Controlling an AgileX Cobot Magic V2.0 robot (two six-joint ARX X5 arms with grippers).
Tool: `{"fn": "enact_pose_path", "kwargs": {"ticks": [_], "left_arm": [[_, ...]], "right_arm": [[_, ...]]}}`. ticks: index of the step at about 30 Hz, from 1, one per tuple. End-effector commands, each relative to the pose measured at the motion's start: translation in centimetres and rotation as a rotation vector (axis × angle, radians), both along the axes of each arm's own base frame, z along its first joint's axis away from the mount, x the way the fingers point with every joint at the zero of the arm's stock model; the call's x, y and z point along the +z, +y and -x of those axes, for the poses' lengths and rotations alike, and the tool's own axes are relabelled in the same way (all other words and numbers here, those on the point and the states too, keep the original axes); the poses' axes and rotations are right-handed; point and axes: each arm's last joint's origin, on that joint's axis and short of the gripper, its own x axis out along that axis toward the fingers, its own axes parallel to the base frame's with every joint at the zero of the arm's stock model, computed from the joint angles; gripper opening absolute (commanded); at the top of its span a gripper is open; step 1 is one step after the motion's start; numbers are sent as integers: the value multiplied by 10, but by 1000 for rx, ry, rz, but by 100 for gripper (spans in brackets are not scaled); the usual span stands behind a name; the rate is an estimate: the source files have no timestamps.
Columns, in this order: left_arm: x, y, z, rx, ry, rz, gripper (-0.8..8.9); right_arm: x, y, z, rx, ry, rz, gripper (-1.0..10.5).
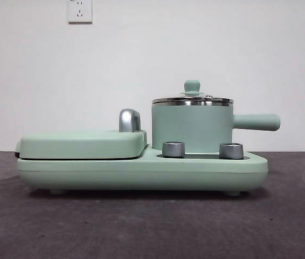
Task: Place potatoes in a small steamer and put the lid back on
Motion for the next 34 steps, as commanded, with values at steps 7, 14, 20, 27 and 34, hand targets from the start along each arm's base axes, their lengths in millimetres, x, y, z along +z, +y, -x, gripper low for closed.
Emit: {"fn": "enact_pose_path", "kwargs": {"ticks": [7,14,20,27,34], "left_arm": [[-6,0,-1,-1,7,-13,19],[-6,0,-1,-1,7,-13,19],[-6,0,-1,-2,7,-13,19],[-6,0,-1,-1,7,-13,19],[-6,0,-1,-2,7,-13,19]], "right_arm": [[-11,-3,-12,-123,-95,-41,20],[-92,-15,-48,-464,-320,-7,20],[-176,-22,-56,-646,-373,63,20],[-218,-22,-59,-642,-344,122,20],[-225,-23,-57,-611,-354,202,20]]}}
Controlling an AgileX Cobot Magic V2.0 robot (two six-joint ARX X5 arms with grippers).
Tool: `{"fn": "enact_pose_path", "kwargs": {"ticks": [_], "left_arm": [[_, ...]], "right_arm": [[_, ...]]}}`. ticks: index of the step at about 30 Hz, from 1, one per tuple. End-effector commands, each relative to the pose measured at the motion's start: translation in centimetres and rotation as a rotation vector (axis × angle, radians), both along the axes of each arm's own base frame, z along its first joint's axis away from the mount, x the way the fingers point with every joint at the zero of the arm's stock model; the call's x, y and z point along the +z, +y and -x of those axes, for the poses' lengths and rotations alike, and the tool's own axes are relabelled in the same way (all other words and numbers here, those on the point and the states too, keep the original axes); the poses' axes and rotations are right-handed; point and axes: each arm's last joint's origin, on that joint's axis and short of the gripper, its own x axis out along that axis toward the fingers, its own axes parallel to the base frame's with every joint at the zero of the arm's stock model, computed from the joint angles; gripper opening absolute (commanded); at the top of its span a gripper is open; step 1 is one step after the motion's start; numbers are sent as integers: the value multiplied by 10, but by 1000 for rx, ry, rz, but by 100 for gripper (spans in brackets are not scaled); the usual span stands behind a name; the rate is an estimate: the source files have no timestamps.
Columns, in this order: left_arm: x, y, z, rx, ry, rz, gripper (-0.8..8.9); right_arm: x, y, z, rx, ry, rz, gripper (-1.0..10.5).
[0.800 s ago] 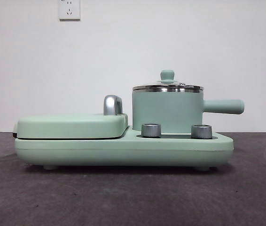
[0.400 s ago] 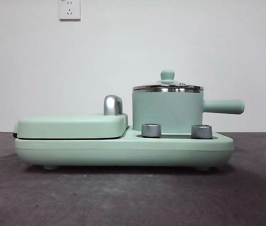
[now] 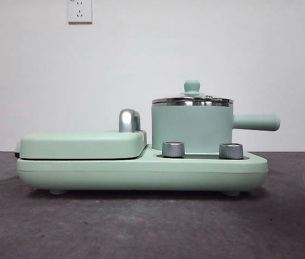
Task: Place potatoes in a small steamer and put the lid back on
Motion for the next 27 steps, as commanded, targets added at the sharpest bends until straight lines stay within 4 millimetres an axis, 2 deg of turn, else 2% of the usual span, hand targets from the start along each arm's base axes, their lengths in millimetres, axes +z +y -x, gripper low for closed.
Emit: {"fn": "enact_pose_path", "kwargs": {"ticks": [1,27], "left_arm": [[-5,0,-1,-1,5,-13,19],[-5,0,-1,-1,5,-13,19]], "right_arm": [[-3,-1,0,7,16,65,20],[-1,-1,-1,21,-4,100,20]]}}
